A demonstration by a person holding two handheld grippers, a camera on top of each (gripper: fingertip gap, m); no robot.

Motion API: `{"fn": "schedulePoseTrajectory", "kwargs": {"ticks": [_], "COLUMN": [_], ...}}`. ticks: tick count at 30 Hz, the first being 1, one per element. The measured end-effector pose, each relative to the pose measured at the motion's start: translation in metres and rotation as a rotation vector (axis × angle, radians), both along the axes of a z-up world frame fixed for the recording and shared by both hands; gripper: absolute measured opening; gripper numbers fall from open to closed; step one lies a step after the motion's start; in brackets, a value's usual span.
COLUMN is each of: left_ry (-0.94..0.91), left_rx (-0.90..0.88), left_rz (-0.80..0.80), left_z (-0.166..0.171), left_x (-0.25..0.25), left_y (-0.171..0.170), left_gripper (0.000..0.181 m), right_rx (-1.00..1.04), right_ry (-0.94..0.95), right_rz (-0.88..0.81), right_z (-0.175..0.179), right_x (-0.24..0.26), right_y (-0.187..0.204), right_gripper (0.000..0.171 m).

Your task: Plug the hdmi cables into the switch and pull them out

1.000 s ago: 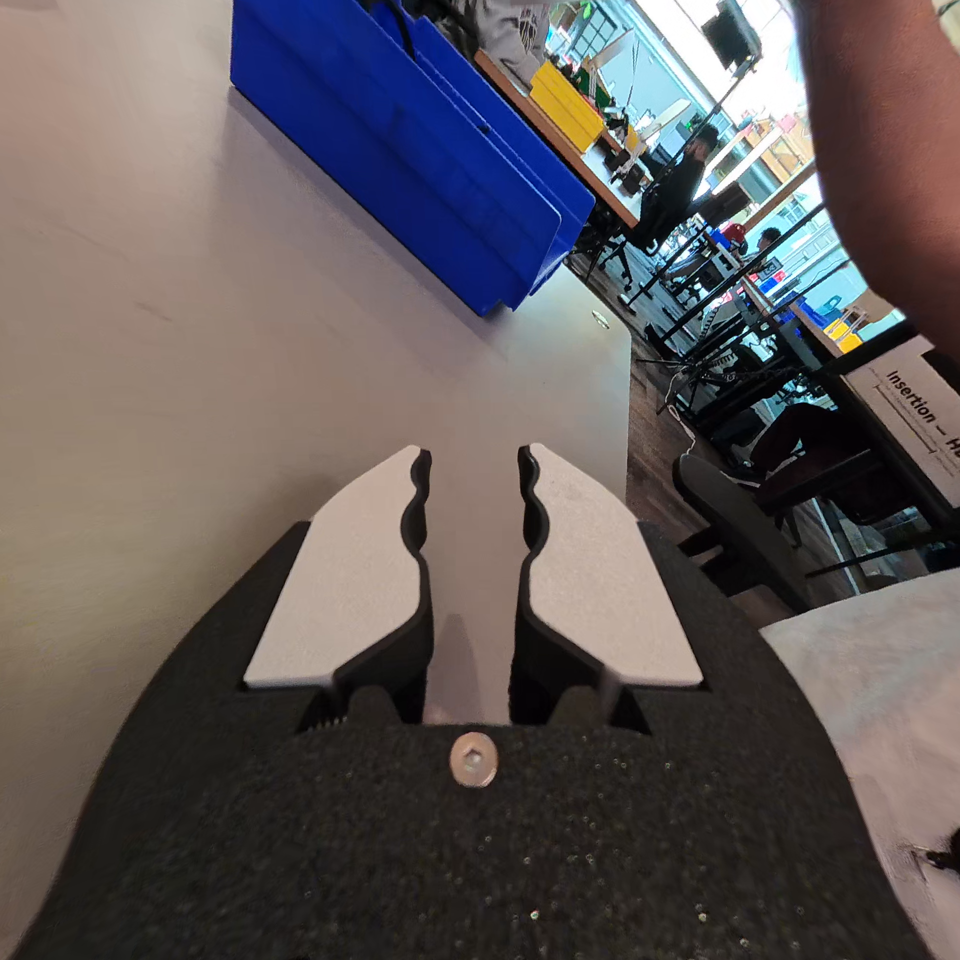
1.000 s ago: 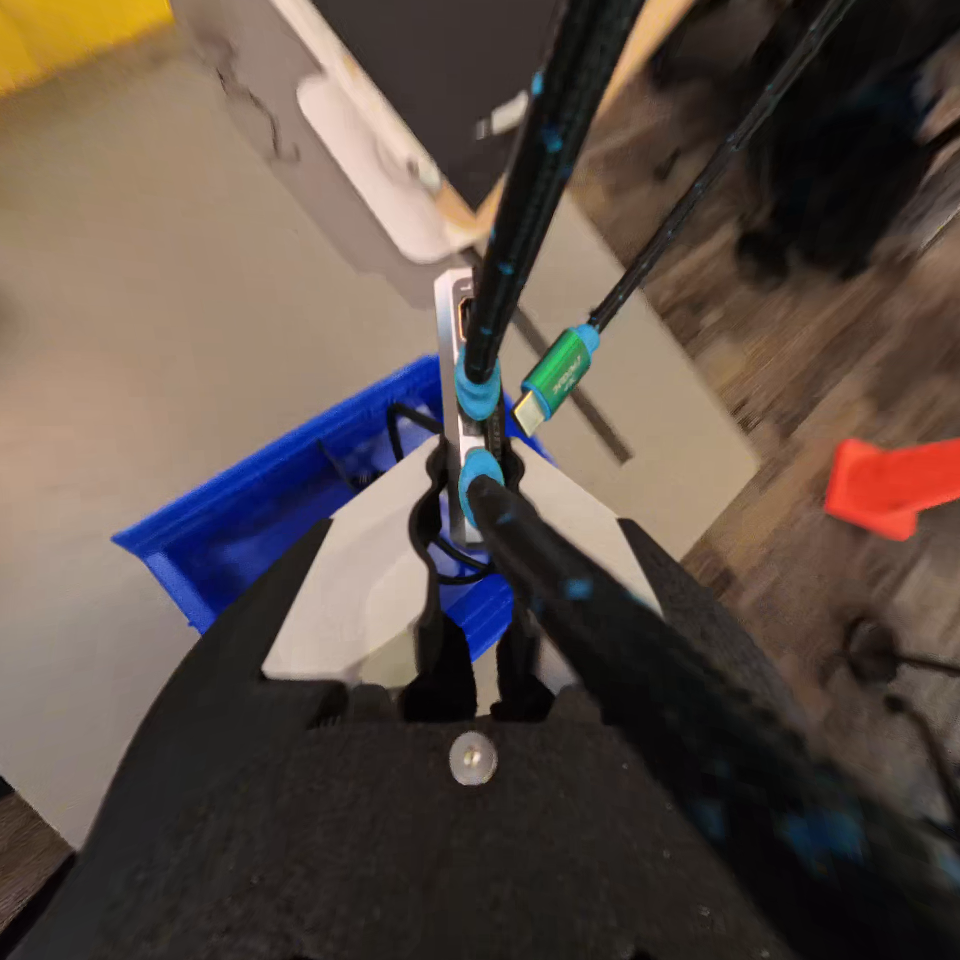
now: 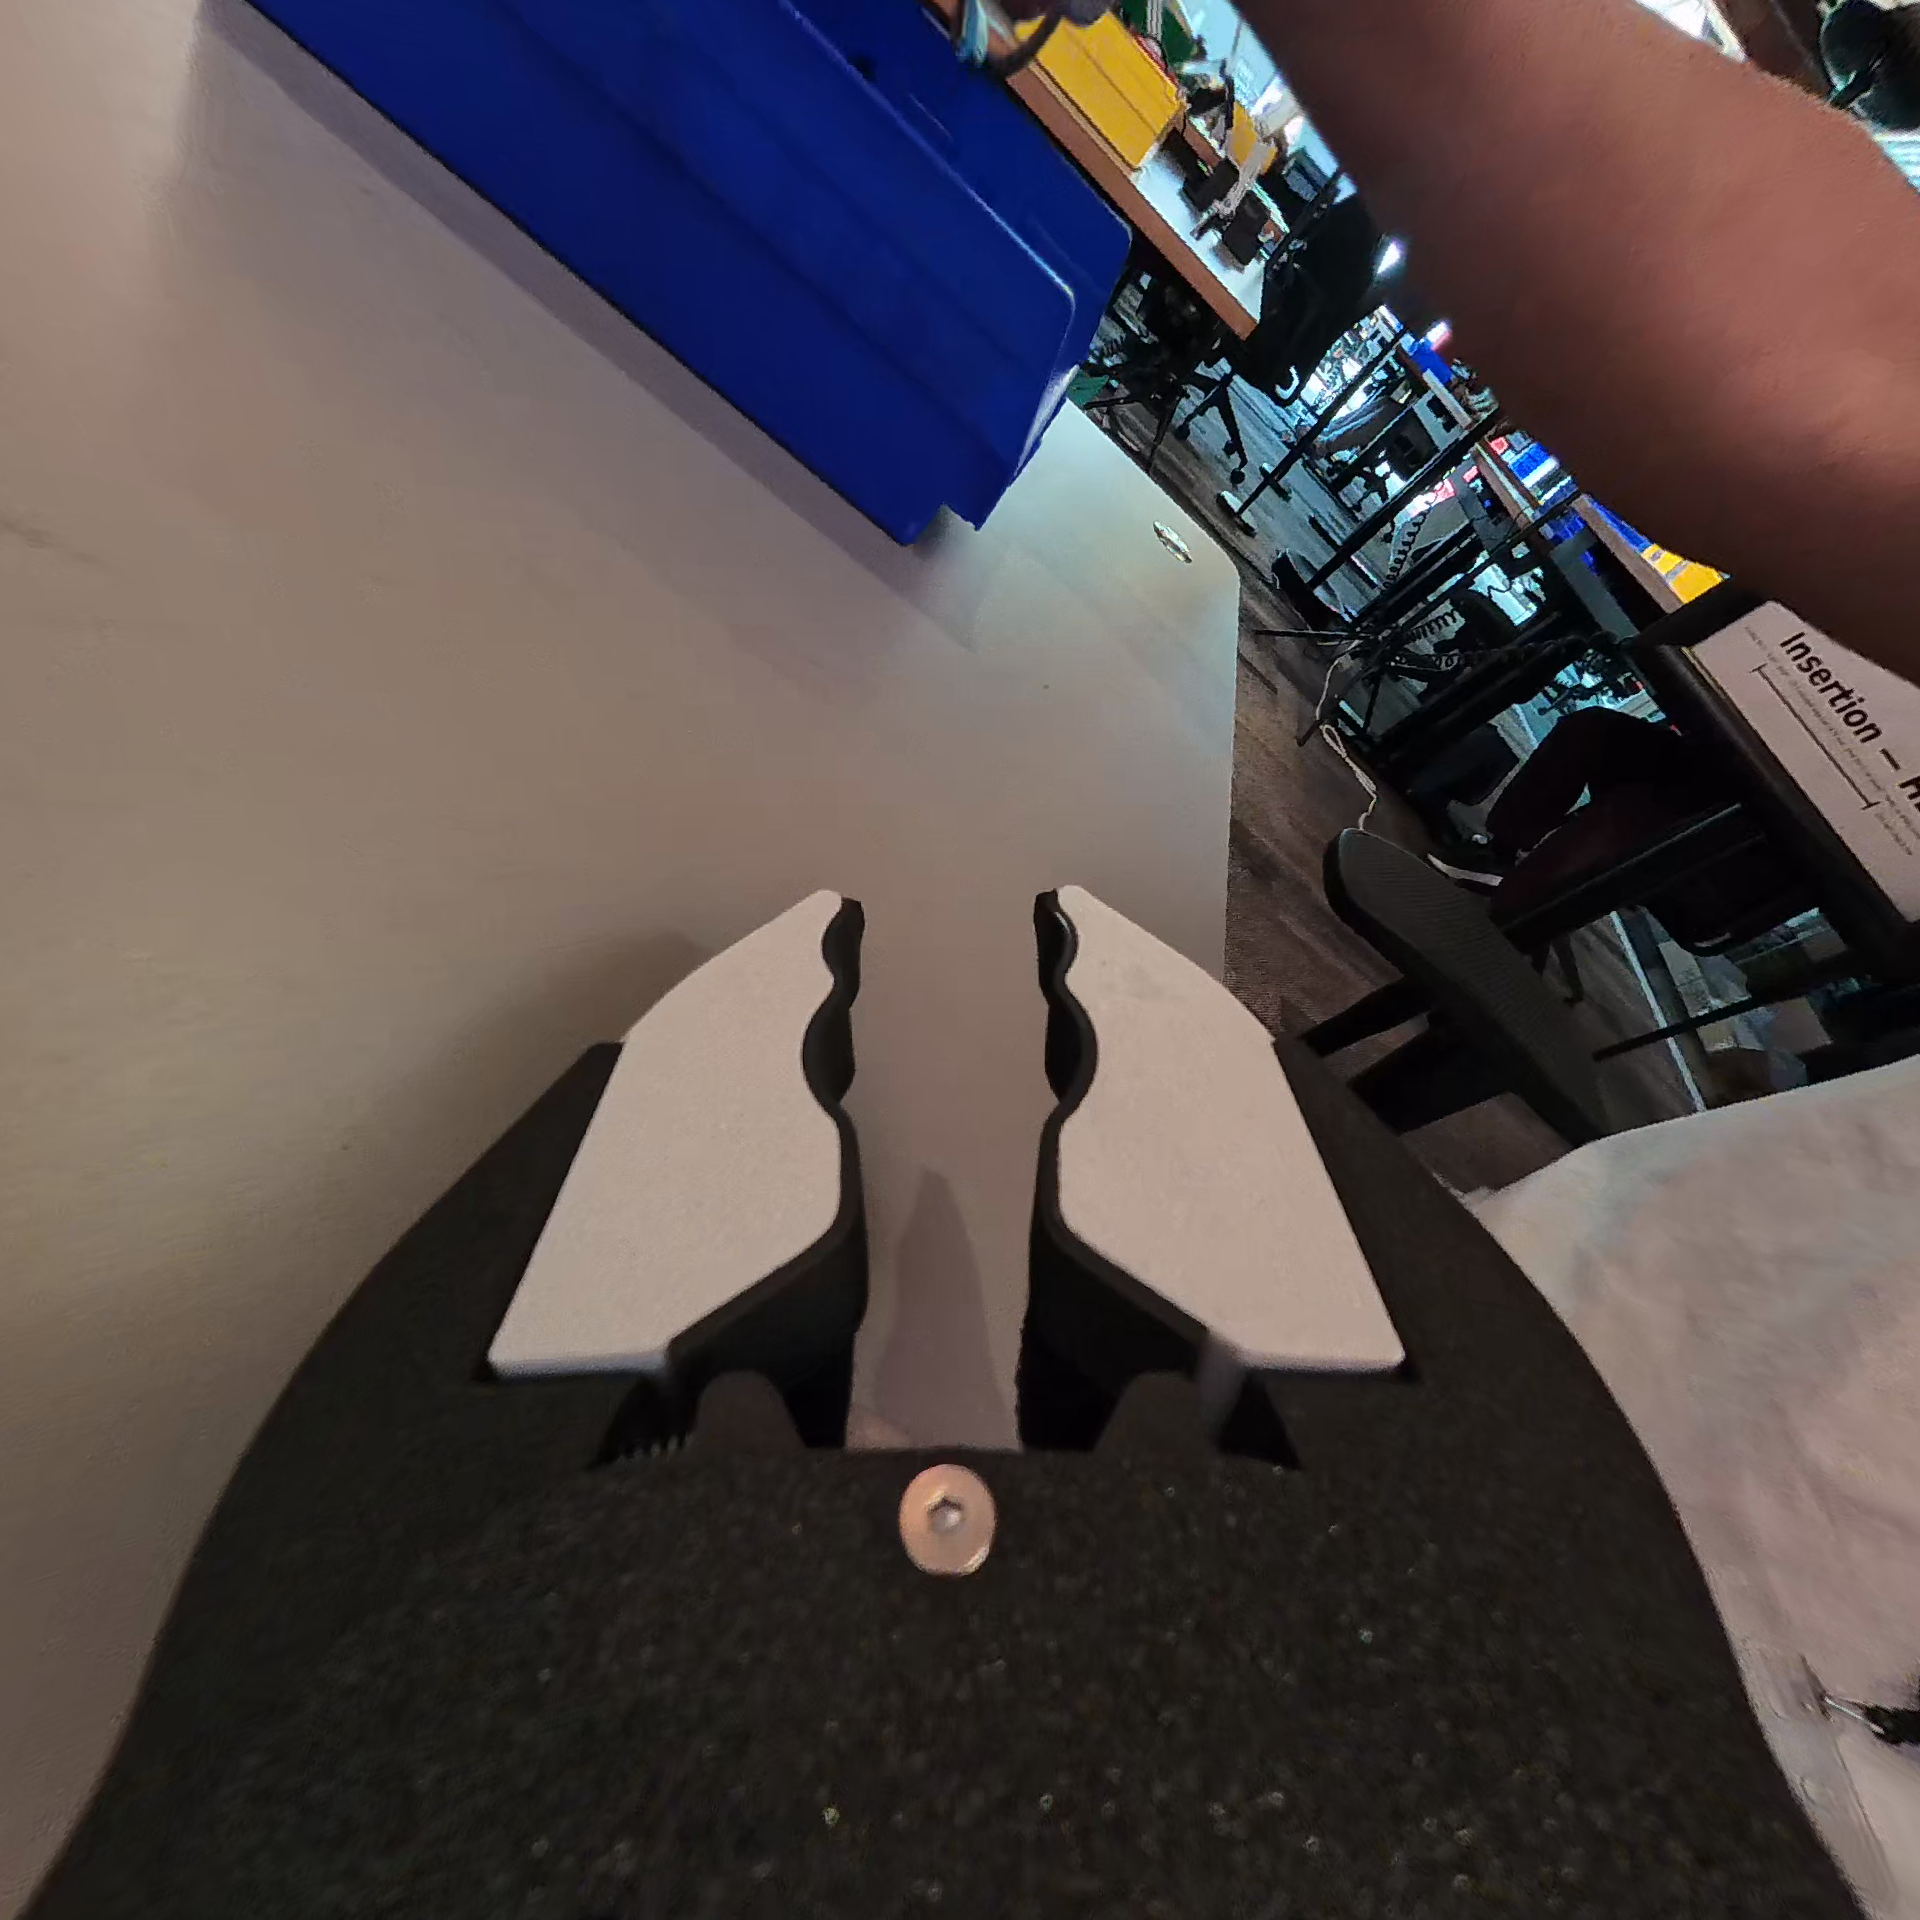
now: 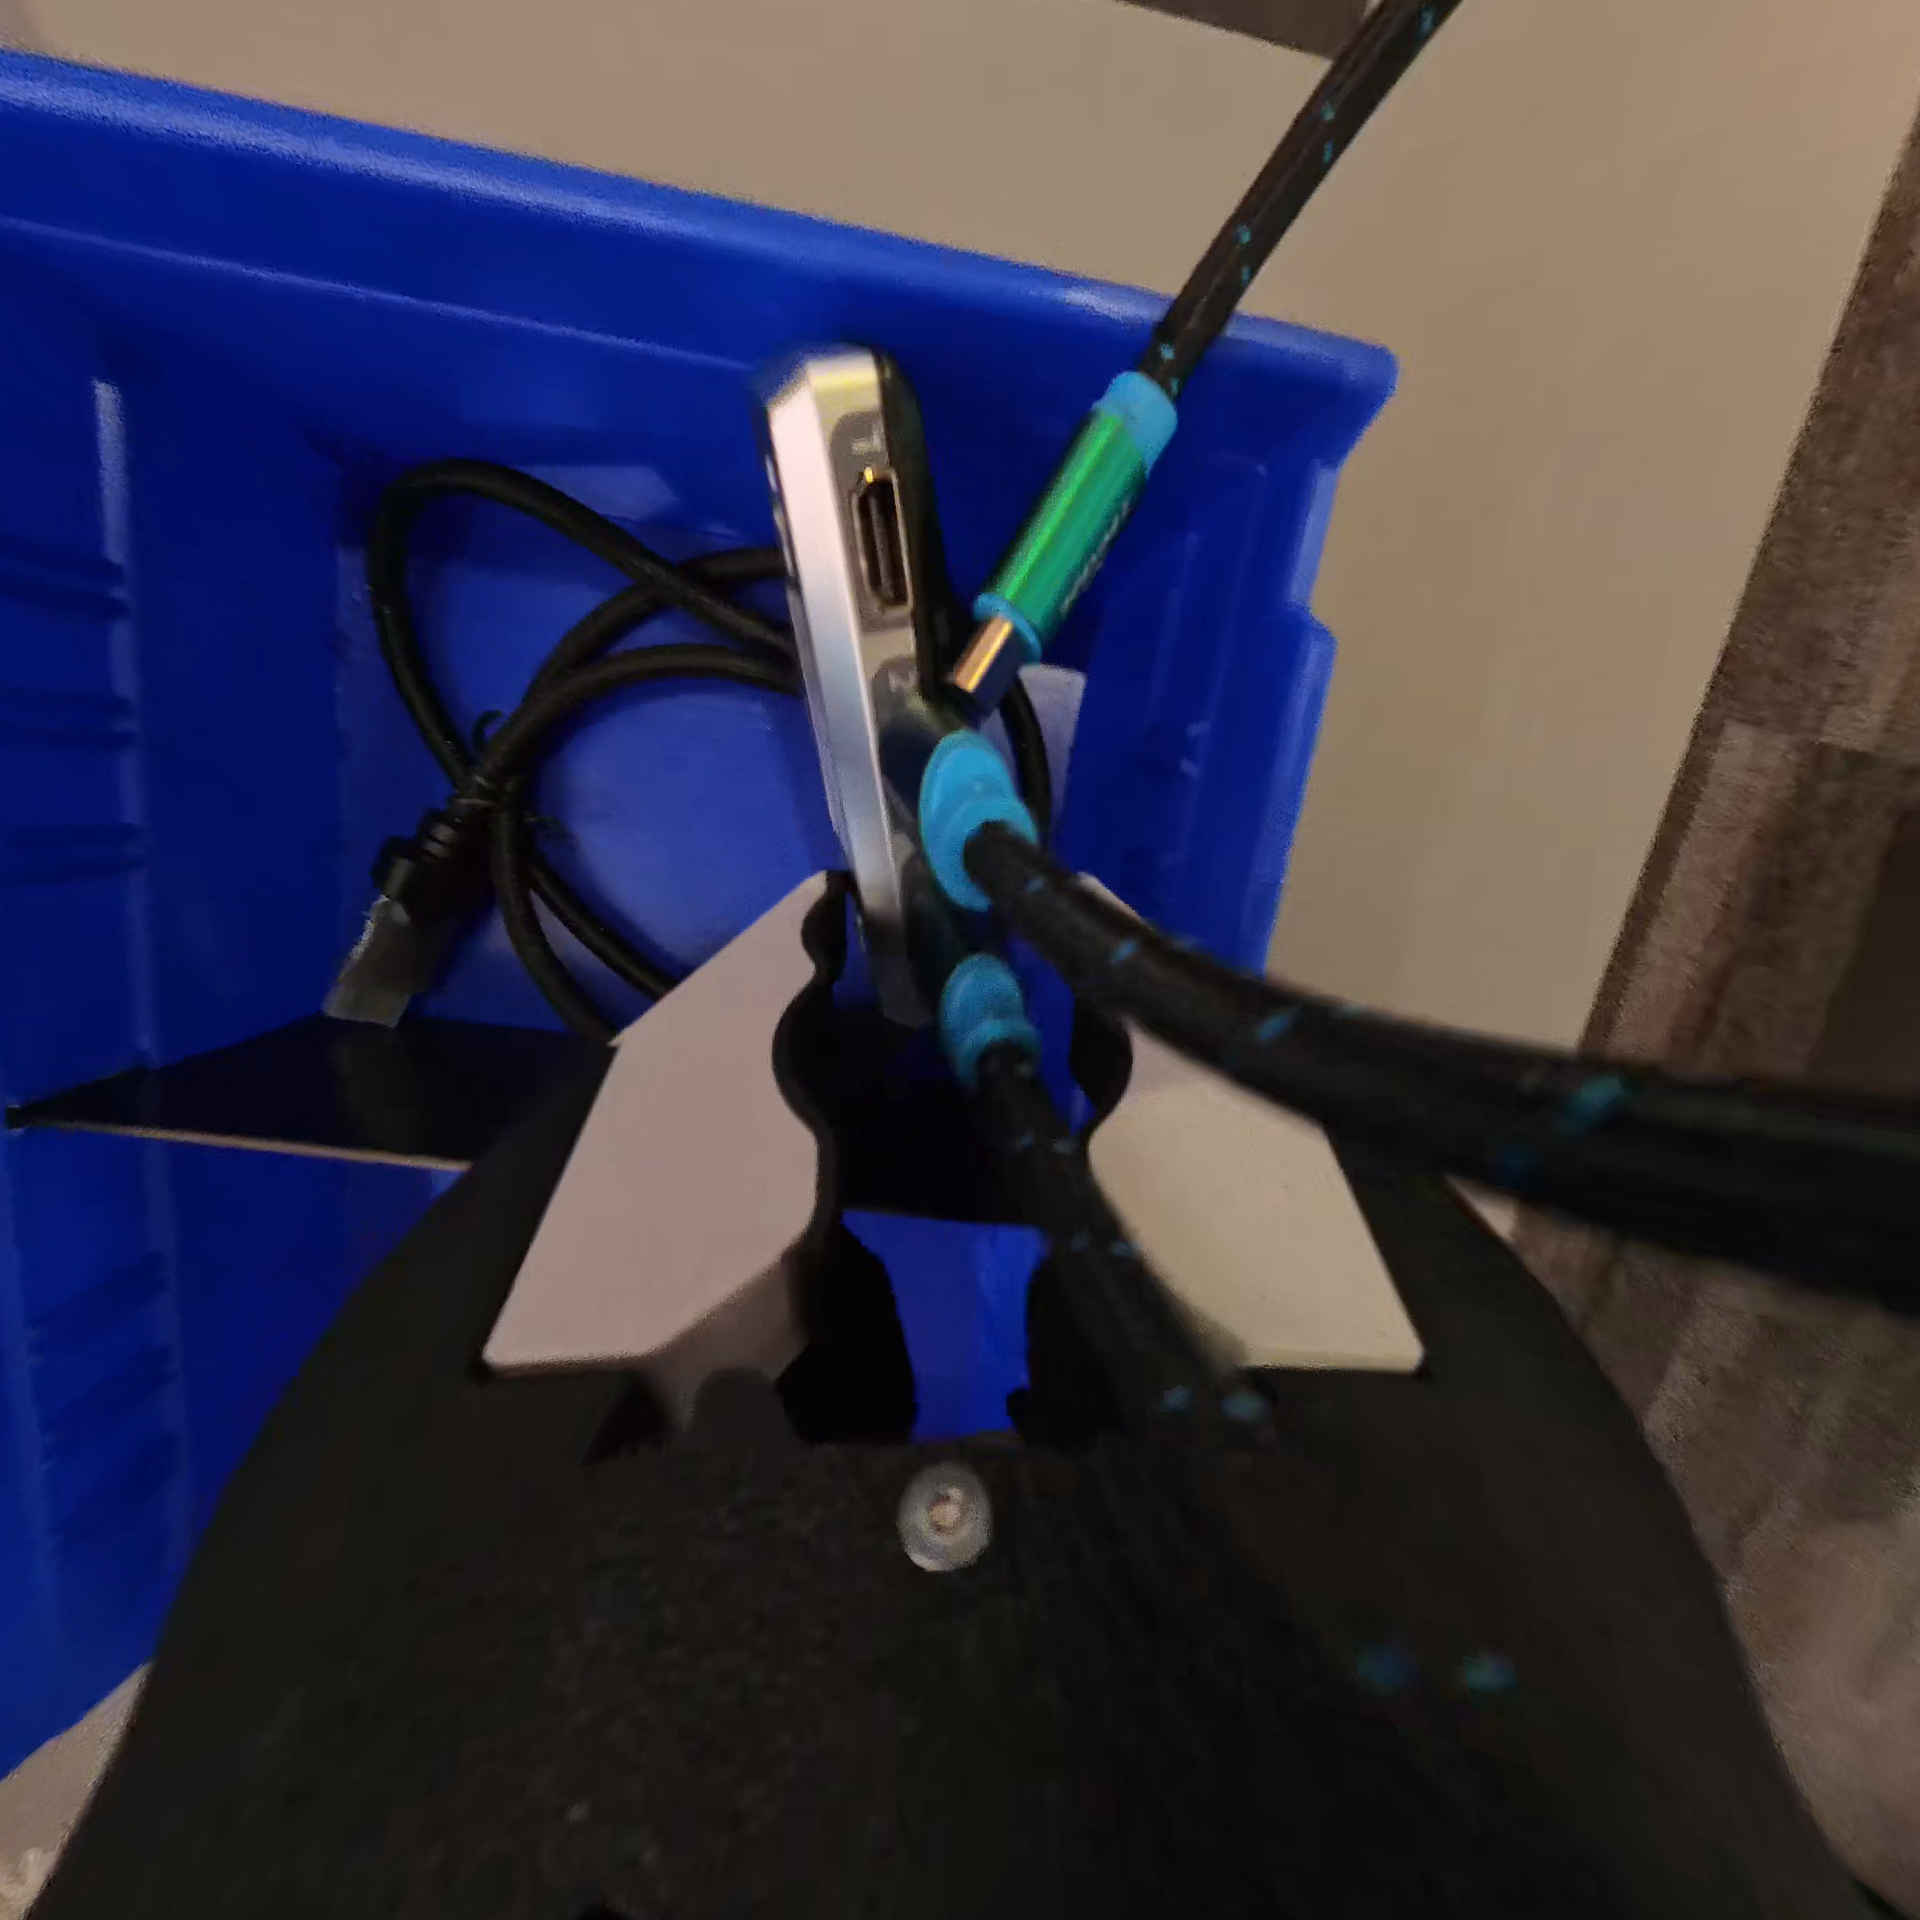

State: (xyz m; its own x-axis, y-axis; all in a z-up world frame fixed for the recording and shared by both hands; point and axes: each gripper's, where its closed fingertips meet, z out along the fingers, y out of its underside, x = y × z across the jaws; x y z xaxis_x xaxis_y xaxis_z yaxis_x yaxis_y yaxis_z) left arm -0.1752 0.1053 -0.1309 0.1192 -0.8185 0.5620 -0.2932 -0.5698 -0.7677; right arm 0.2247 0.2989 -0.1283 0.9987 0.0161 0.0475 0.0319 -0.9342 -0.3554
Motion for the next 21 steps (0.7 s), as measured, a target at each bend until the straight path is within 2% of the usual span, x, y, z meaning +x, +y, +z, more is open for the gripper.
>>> {"fn": "schedulePoseTrajectory", "kwargs": {"ticks": [4, 14, 17, 21], "left_ry": [-0.002, 0.008, 0.022, 0.048], "left_rx": [0.003, 0.018, 0.029, 0.079], "left_rz": [-0.002, -0.018, -0.016, 0.009], "left_z": [0.000, -0.001, -0.004, -0.003], "left_x": [0.000, 0.002, 0.001, -0.004], "left_y": [-0.001, -0.006, -0.005, -0.003], "left_gripper": [0.032, 0.032, 0.032, 0.032], "right_rx": [-0.058, -0.108, 0.043, 0.403], "right_ry": [-0.019, -0.168, -0.173, -0.152], "right_rz": [0.000, 0.026, 0.032, 0.071], "right_z": [0.019, 0.057, 0.087, 0.133], "right_x": [0.005, 0.023, 0.014, -0.022], "right_y": [-0.017, -0.052, -0.056, -0.076], "right_gripper": [0.051, 0.052, 0.051, 0.051]}}
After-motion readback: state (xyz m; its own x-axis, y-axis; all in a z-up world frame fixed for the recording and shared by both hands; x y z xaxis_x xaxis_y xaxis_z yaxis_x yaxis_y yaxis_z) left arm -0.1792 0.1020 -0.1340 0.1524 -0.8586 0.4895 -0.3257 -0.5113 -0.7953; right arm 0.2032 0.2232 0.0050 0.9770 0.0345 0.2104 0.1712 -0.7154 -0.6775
